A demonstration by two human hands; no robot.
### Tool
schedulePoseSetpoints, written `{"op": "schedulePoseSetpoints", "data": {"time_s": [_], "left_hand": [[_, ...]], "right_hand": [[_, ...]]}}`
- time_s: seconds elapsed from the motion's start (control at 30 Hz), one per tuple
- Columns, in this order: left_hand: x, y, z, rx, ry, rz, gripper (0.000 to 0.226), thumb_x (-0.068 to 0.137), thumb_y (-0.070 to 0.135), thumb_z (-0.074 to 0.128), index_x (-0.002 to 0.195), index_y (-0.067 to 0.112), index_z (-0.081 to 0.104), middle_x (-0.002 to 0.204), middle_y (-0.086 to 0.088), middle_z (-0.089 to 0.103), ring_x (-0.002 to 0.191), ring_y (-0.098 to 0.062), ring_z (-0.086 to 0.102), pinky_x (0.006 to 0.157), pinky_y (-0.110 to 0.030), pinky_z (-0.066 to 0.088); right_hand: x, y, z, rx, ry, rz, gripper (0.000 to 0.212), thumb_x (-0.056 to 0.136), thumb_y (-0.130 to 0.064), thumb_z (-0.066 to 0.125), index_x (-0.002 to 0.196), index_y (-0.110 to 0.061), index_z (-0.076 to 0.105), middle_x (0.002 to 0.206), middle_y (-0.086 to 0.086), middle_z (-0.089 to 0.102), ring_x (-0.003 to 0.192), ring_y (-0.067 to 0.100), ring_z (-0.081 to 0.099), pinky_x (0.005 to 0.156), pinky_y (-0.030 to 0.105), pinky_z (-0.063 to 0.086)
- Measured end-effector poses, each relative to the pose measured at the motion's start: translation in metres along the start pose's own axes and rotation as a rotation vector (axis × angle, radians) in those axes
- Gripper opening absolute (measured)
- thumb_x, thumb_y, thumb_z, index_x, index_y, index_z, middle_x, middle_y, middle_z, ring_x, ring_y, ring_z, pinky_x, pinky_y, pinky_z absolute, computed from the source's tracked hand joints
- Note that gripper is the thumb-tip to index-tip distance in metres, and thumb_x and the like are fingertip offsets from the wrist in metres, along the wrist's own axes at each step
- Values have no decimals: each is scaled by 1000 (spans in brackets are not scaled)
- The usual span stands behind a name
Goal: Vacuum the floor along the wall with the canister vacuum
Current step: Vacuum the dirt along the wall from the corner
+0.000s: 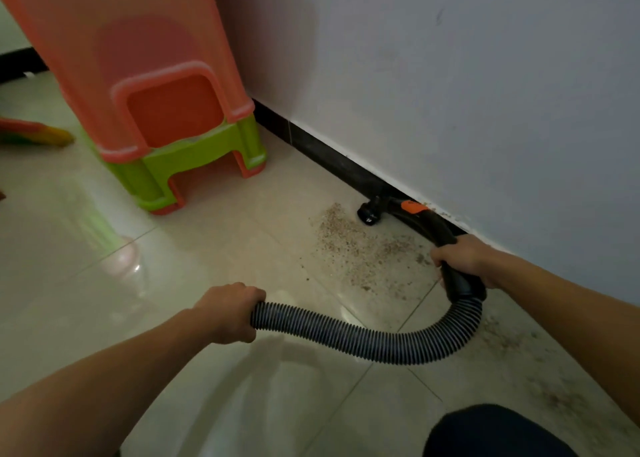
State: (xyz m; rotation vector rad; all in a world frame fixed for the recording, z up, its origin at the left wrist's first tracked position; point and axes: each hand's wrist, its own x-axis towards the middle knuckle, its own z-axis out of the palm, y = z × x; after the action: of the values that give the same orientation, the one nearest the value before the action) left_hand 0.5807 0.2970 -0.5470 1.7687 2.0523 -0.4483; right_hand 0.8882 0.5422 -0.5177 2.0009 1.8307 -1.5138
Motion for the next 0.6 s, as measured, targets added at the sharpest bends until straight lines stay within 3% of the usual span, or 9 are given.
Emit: {"op": "schedulePoseSetpoints", "data": {"time_s": [0.17,0.33,0.43,0.6], "left_hand": [[10,-6,31,63,12,71,25,76,29,63,97,29,50,82,9,49,78,-13,51,64,-26,37],[-5,-22,30,129,48,122,27,76,28,64,101,27,53,85,7,51,86,-17,58,67,-27,41],[-20,-27,28,126,71,140,26,76,27,64,100,26,53,86,7,51,80,-15,52,65,-27,39],[-44,-45,26,105,92,118,27,74,28,66,89,29,44,85,6,49,77,-16,50,64,-28,37]], "right_hand": [[-11,12,25,-22,-8,-30,28,80,-1,65,105,2,53,71,19,65,51,27,64,51,34,56],[-41,31,66,-45,0,-44,30,81,-5,67,106,-3,51,81,21,68,64,31,67,67,45,61],[-60,29,72,-24,-1,-14,33,80,-2,67,109,-1,51,80,22,66,61,30,65,64,42,60],[-80,5,85,-57,37,-23,34,79,-2,66,109,-1,50,83,22,67,65,31,66,70,45,60]]}}
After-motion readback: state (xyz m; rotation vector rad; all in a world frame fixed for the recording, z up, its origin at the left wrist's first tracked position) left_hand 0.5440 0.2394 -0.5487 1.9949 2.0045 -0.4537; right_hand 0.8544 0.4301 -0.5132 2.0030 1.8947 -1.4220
